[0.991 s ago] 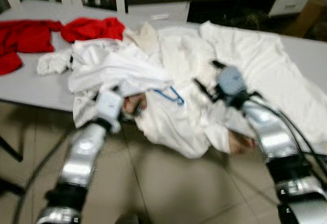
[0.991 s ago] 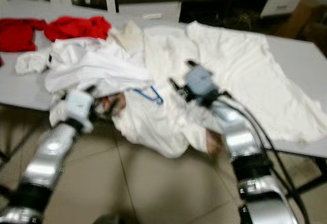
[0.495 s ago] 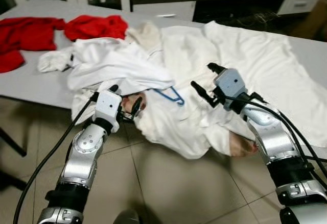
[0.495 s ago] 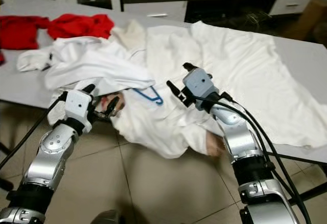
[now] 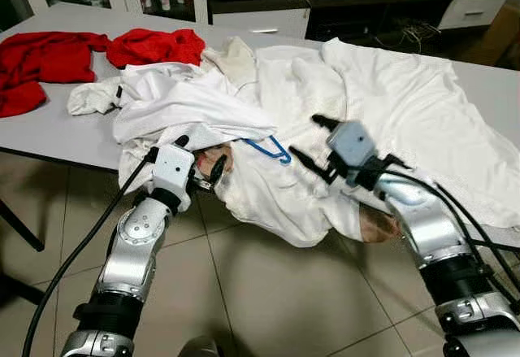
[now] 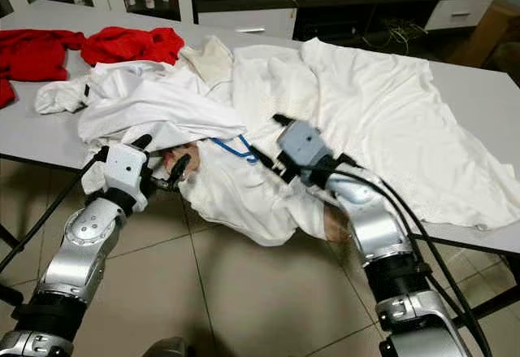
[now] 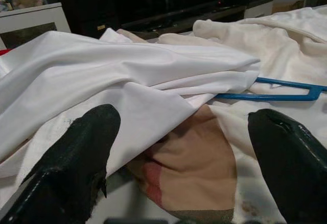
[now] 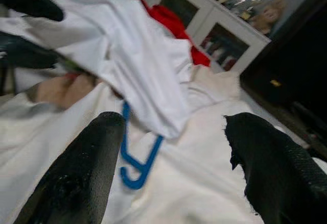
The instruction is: Hang hanger
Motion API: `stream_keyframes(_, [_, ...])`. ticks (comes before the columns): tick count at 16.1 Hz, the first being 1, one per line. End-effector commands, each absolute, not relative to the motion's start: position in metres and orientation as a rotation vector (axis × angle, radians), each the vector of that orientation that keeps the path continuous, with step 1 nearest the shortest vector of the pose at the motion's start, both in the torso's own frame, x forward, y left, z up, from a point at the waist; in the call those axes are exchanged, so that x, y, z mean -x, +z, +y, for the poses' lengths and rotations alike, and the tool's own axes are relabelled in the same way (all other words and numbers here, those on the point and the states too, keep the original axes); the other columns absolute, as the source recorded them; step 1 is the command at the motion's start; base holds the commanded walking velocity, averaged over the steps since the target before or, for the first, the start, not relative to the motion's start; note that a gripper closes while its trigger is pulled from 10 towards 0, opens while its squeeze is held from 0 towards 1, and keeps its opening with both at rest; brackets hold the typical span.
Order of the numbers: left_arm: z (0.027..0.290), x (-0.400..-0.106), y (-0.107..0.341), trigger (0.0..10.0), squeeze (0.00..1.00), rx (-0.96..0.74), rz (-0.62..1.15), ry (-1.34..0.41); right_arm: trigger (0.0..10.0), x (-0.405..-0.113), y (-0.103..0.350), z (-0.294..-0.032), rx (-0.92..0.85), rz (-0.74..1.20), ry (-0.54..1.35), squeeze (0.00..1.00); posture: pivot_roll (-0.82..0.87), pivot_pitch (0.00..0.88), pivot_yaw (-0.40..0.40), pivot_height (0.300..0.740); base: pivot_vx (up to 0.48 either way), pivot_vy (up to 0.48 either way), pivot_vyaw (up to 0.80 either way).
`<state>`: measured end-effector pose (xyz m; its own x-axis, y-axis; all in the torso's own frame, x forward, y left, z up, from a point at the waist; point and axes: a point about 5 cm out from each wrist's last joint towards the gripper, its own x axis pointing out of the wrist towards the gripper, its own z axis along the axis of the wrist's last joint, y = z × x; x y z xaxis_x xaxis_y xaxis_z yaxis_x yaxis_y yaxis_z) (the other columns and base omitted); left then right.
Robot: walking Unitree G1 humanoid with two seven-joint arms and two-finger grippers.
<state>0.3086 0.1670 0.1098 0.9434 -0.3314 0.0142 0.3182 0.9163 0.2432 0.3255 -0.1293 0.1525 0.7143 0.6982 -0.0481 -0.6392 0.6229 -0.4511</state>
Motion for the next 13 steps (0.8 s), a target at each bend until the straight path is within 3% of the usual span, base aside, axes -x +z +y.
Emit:
stream_keyframes(1, [0.164, -0.309, 0.111, 10.0, 0.0, -0.249, -0.059, -0.339, 10.0, -0.325, 0.15, -0.127, 0.459, -0.124, 0.791, 0.0, 0.2, 0.047, -0.046, 0.74, 0.0, 0.0, 0.0])
stream_keyframes(5, [0.164, -0.307, 0.112, 10.0, 0.0, -0.259, -0.064, -0.33, 10.0, -0.33, 0.143, -0.101, 0.478, -0.094, 0.874, 0.0, 0.2, 0.071, -0.049, 0.74, 0.0, 0.0, 0.0])
stream_keyframes(10, [0.194, -0.302, 0.123, 10.0, 0.0, -0.346, -0.079, -0.26, 10.0, -0.333, 0.133, -0.081, 0.494, -0.064, 0.915, 0.0, 0.22, 0.124, -0.063, 0.74, 0.0, 0.0, 0.0])
stream_keyframes(13, [0.195, -0.296, 0.123, 10.0, 0.0, -0.375, -0.075, -0.275, 10.0, -0.333, 0.129, -0.074, 0.502, -0.05, 0.932, 0.0, 0.22, 0.148, -0.068, 0.74, 0.0, 0.0, 0.0])
